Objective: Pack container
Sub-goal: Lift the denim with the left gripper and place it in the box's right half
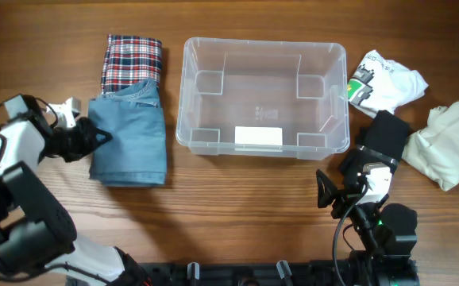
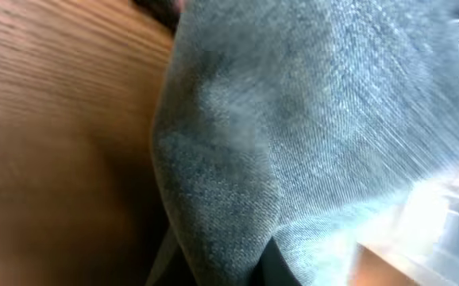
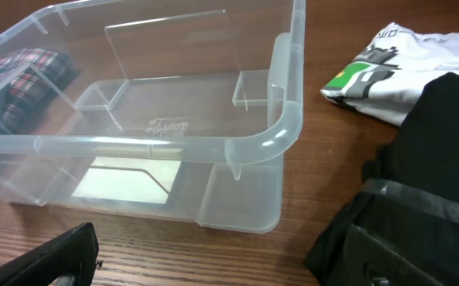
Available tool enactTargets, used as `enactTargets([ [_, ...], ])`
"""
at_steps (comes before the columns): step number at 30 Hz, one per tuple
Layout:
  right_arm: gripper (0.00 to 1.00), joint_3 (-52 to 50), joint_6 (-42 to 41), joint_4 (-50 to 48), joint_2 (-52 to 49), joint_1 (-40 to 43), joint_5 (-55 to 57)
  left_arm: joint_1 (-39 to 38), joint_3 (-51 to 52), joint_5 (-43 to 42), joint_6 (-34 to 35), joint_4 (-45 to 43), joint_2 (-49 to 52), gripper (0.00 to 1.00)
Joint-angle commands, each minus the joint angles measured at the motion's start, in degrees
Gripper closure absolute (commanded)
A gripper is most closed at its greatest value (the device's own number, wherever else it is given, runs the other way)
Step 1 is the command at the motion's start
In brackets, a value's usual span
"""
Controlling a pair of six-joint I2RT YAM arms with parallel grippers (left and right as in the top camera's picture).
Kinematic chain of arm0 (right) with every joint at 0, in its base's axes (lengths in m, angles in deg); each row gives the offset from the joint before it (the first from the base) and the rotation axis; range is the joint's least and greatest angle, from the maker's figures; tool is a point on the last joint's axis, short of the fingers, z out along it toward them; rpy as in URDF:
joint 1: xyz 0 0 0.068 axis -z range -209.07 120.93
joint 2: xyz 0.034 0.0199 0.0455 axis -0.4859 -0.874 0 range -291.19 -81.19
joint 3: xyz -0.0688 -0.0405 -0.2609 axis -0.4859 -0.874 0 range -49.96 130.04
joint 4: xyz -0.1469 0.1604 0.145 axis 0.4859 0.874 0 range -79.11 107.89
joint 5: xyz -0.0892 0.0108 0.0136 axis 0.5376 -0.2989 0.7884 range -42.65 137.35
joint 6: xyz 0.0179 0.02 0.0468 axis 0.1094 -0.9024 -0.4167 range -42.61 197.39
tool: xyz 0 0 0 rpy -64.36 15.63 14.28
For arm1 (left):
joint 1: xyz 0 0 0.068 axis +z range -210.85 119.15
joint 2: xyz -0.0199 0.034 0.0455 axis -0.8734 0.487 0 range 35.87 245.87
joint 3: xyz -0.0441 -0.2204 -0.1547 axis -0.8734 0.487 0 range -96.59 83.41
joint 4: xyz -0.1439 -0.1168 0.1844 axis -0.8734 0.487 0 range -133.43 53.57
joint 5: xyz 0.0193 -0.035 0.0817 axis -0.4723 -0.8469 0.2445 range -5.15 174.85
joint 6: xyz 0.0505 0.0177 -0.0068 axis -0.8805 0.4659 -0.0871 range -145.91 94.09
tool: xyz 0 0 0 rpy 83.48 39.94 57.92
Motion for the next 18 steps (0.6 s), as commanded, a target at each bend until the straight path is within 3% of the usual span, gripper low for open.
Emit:
enactTargets([
  [1,0.00,0.00,-0.55,-0.22,0.50,0.35,-0.28,0.09,-14.47,-10.67,7.45,9.88,-10.82,0.96],
  [6,0.00,0.00,-0.55,-0.22,0.50,0.35,-0.28,-3.85,-24.39,-10.69,27.32,8.81,-22.47,0.96],
  [10,0.00,0.00,-0.55,-0.22,0.50,0.35,-0.28,-15.72,-24.41,-9.64,39.82,0.68,-27.43,0.96],
  [18,0.00,0.00,-0.55,-0.22,0.50,0.35,-0.28,-46.82,-24.41,16.50,51.52,-12.44,-17.88,0.96],
])
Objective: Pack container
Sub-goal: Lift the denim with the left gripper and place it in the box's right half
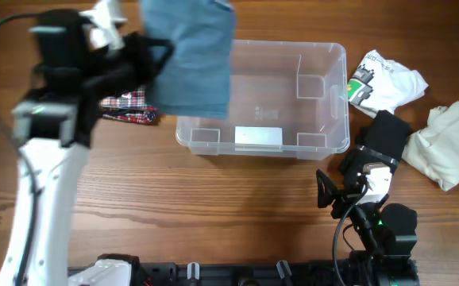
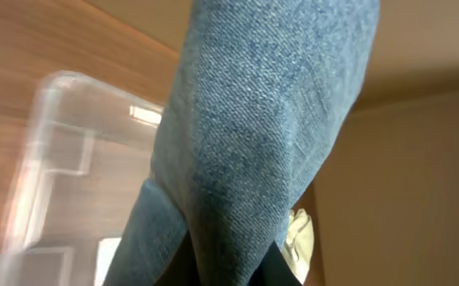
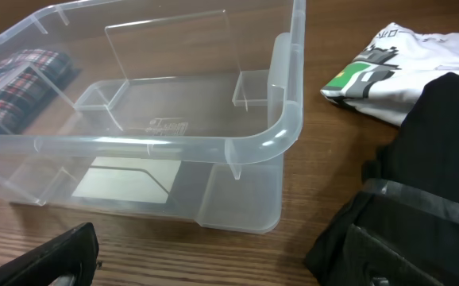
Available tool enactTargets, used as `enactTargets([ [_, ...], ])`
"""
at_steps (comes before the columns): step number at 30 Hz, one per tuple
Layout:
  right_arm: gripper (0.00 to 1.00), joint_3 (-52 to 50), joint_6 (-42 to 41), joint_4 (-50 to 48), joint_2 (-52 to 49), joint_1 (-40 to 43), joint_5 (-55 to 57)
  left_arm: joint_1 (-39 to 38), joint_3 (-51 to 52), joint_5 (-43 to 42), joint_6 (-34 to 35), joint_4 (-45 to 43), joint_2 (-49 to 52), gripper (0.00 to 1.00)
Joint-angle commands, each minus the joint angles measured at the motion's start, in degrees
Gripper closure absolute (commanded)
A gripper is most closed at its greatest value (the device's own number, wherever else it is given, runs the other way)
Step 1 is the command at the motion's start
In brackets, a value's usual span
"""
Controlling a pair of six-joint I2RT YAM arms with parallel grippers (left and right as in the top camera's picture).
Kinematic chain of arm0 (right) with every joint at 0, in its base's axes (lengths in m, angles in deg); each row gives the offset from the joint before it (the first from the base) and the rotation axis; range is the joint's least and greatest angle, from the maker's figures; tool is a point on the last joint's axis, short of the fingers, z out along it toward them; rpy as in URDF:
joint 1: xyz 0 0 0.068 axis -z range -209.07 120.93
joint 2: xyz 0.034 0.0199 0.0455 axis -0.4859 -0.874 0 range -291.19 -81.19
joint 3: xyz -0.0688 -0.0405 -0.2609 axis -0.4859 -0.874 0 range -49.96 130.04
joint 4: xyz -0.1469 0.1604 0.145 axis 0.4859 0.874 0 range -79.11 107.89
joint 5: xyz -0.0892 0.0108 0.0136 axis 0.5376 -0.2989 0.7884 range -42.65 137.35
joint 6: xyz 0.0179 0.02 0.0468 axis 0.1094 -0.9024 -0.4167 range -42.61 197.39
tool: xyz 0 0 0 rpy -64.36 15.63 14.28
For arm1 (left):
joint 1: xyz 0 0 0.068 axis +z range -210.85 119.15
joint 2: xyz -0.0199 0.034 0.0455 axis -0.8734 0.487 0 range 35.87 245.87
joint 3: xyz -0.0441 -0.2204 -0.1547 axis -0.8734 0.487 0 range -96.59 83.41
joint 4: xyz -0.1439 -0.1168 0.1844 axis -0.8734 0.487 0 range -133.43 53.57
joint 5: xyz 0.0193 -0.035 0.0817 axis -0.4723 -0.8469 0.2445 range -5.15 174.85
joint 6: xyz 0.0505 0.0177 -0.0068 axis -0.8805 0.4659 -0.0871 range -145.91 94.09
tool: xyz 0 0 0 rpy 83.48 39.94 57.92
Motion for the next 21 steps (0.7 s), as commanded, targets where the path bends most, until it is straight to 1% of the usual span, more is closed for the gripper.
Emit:
enactTargets([
  [1,0.00,0.02,-0.57,-0.22,0.50,0.35,-0.26,-11.47,-0.83,13.86,7.72,-6.32,6.51,0.96],
  [2,0.00,0.02,-0.55,-0.22,0.50,0.35,-0.26,-14.51,-0.83,16.55,10.05,-7.28,9.40,0.96],
  [3,0.00,0.02,-0.55,-0.22,0.50,0.35,-0.26,-16.13,-0.83,17.44,11.72,-8.09,11.58,0.96],
  [5,0.00,0.02,-0.57,-0.22,0.50,0.35,-0.26,-19.10,-0.83,17.55,14.56,-11.32,16.79,0.96],
  [6,0.00,0.02,-0.55,-0.22,0.50,0.35,-0.26,-20.41,-0.83,17.59,17.03,-13.25,19.82,0.96],
  [10,0.00,0.02,-0.57,-0.22,0.50,0.35,-0.26,-23.37,-0.83,17.16,25.68,-19.80,27.43,0.96],
  [12,0.00,0.02,-0.57,-0.22,0.50,0.35,-0.26,-24.39,-0.83,16.90,28.35,-21.11,29.35,0.96],
  [13,0.00,0.02,-0.55,-0.20,0.50,0.35,-0.26,-24.90,-0.83,16.90,29.20,-21.22,29.70,0.96],
  [17,0.00,0.02,-0.55,-0.22,0.50,0.35,-0.26,-27.89,-0.83,19.10,29.11,-22.23,30.47,0.96],
  [21,0.00,0.02,-0.55,-0.22,0.50,0.35,-0.26,-28.89,-0.83,19.23,28.92,-19.08,30.47,0.96],
])
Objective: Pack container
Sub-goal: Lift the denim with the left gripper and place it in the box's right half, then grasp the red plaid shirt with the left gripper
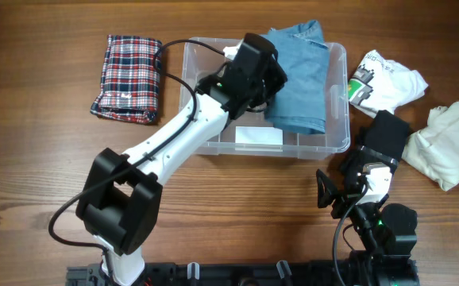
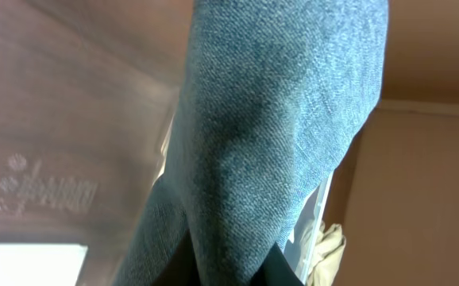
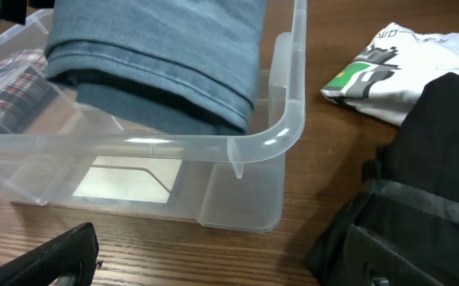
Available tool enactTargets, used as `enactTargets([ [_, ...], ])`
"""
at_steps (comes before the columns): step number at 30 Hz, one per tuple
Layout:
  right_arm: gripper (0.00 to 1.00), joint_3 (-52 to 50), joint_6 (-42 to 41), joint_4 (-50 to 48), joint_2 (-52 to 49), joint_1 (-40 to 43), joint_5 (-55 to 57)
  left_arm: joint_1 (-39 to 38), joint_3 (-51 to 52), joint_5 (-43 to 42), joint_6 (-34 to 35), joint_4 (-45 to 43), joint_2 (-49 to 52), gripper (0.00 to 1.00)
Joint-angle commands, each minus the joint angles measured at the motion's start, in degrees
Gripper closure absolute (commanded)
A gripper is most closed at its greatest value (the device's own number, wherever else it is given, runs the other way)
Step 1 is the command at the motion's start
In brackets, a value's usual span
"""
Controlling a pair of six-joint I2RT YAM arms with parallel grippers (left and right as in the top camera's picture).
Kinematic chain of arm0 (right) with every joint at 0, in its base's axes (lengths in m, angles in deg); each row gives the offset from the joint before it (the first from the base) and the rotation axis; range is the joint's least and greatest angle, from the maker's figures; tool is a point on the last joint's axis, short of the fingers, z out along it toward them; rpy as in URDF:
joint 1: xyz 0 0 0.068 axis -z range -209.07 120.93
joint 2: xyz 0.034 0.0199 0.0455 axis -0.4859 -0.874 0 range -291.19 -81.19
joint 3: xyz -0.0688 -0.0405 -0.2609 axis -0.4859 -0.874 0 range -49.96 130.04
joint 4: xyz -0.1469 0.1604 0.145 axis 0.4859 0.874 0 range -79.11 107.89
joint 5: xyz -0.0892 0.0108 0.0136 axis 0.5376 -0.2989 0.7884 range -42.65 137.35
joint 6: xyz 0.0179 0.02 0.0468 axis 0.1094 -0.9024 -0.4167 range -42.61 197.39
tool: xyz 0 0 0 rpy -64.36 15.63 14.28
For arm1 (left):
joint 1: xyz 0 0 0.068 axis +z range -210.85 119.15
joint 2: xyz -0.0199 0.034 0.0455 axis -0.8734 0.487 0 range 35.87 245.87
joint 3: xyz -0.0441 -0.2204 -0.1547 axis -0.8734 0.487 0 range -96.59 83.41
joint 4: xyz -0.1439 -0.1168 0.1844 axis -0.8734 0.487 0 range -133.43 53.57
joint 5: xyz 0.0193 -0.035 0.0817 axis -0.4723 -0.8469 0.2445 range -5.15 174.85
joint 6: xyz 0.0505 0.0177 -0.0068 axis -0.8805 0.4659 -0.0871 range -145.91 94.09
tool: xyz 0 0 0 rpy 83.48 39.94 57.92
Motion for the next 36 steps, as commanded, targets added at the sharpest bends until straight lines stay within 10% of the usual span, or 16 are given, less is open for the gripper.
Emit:
enactTargets([
  [1,0.00,0.00,-0.52,-0.22,0.50,0.35,-0.26,-1.70,-0.87,-0.31,1.88,3.37,0.42,0.96],
  [6,0.00,0.00,-0.52,-0.22,0.50,0.35,-0.26,-2.49,-0.87,0.63,1.86,4.90,0.42,0.96],
  [10,0.00,0.00,-0.52,-0.22,0.50,0.35,-0.26,-1.70,-0.87,1.25,0.59,4.46,0.39,0.28],
  [18,0.00,0.00,-0.52,-0.22,0.50,0.35,-0.26,10.67,-0.87,-12.96,-12.02,4.15,-5.44,0.37],
  [25,0.00,0.00,-0.55,-0.22,0.50,0.35,-0.26,34.45,-0.87,-13.11,-38.71,20.11,-9.60,0.05],
  [36,0.00,0.00,-0.52,-0.22,0.50,0.35,-0.26,60.92,-0.87,-16.09,-65.53,20.85,7.26,0.00],
])
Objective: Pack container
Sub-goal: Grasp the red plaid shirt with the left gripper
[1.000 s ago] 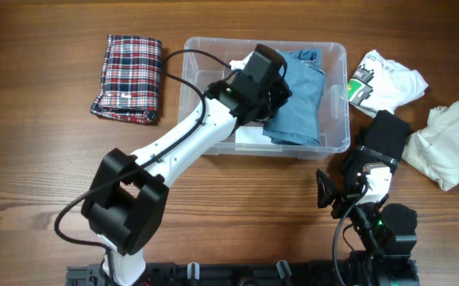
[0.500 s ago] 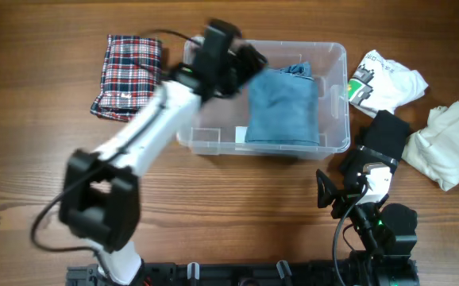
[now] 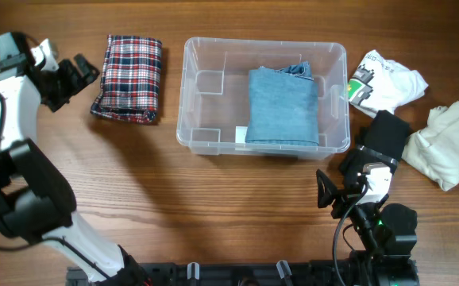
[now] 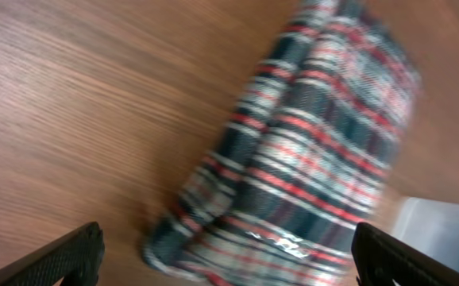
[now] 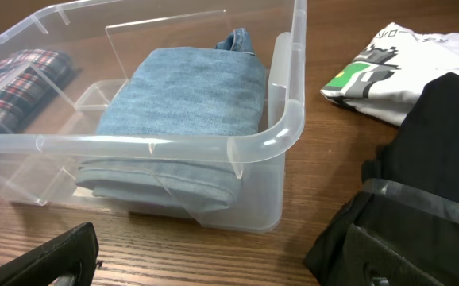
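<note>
Folded blue jeans [image 3: 283, 106] lie flat in the right half of the clear plastic container [image 3: 265, 46], also seen through its wall in the right wrist view [image 5: 186, 99]. A folded red plaid cloth [image 3: 128, 75] rests on the table left of the container. My left gripper [image 3: 82, 71] is open just left of the plaid cloth [image 4: 309, 183], with nothing between its fingers [image 4: 229, 266]. My right gripper [image 3: 339, 191] stands open near the container's front right corner [image 5: 289, 119], empty.
Right of the container lie a white printed T-shirt [image 3: 384, 79], a black garment [image 3: 388, 135] touching the right gripper's far finger, and a beige bundle [image 3: 450, 143]. The left half of the container holds nothing.
The jeans, then held over the container's right half by my left gripper, now lie inside it. The left gripper has let go, opened and moved to the plaid cloth's left side.
My left gripper was shut on the jeans lying beside the plaid cloth. Then it held them high over the container's left edge, then over its right half. Now the jeans lie in the container and the gripper is back at the far left, open. The right arm stayed still.
</note>
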Available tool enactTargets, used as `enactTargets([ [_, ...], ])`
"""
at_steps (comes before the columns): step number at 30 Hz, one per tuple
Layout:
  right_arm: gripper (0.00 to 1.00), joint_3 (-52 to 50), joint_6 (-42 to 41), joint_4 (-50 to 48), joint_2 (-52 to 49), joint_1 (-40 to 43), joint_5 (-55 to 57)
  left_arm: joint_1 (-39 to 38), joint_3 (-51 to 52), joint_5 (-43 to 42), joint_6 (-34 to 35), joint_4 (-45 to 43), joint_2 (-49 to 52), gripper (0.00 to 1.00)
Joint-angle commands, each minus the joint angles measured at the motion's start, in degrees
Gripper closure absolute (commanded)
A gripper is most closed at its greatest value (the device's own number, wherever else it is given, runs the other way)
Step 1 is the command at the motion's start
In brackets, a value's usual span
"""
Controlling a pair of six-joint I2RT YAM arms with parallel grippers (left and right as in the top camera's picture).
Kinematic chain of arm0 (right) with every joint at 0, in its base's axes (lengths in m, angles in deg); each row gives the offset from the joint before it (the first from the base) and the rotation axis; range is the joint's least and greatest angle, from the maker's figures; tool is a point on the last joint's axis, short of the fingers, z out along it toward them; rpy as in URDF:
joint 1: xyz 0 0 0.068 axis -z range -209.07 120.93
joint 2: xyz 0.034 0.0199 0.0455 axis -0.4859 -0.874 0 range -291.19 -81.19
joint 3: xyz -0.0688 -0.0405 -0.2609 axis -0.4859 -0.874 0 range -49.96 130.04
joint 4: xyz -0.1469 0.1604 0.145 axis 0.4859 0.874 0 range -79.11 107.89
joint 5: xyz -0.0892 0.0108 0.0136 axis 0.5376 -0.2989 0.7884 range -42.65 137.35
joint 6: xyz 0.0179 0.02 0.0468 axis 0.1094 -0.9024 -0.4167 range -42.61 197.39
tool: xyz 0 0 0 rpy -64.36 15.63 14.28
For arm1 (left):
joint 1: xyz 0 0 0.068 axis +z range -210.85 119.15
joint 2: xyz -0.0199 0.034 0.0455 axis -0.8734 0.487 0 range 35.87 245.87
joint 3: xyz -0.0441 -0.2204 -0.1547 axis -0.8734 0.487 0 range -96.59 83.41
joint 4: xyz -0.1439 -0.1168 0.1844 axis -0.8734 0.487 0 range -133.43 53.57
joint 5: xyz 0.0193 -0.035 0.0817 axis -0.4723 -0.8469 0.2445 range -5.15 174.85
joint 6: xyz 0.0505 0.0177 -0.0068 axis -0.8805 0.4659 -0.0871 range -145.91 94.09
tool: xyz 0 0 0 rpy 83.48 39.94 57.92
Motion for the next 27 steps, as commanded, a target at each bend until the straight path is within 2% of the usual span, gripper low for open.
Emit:
enactTargets([
  [1,0.00,0.02,-0.55,-0.22,0.50,0.35,-0.26,1.16,-0.07,-3.32,-8.07,-3.91,6.25,0.00],
  [4,0.00,0.02,-0.55,-0.22,0.50,0.35,-0.26,0.31,-0.07,-8.26,-8.15,-7.34,8.72,0.00],
  [12,0.00,0.02,-0.52,-0.22,0.50,0.35,-0.26,-6.64,-0.07,-8.52,-8.20,-8.83,11.02,0.03],
  [16,0.00,0.02,-0.55,-0.22,0.50,0.35,-0.26,-10.43,-0.04,-2.21,-8.09,-7.93,12.92,0.22],
  [19,0.00,0.02,-0.52,-0.20,0.50,0.35,-0.26,-11.10,-0.04,0.70,-7.93,-6.60,14.67,0.23],
  [20,0.00,0.02,-0.55,-0.22,0.50,0.35,-0.26,-11.10,-0.04,0.70,-7.93,-6.21,15.21,0.26],
  [22,0.00,0.02,-0.55,-0.22,0.50,0.35,-0.26,-11.10,-0.04,0.46,-7.91,-5.97,16.00,0.42],
  [25,0.00,0.02,-0.55,-0.22,0.50,0.35,-0.26,-11.10,-0.07,-0.44,-7.93,-5.18,16.26,0.83],
  [26,0.00,0.02,-0.55,-0.20,0.50,0.35,-0.26,-11.10,-0.15,-0.39,-7.98,-4.26,15.61,0.90],
  [27,0.00,0.02,-0.55,-0.22,0.50,0.35,-0.26,-11.04,-0.39,-0.39,-7.98,-3.28,14.86,0.92],
])
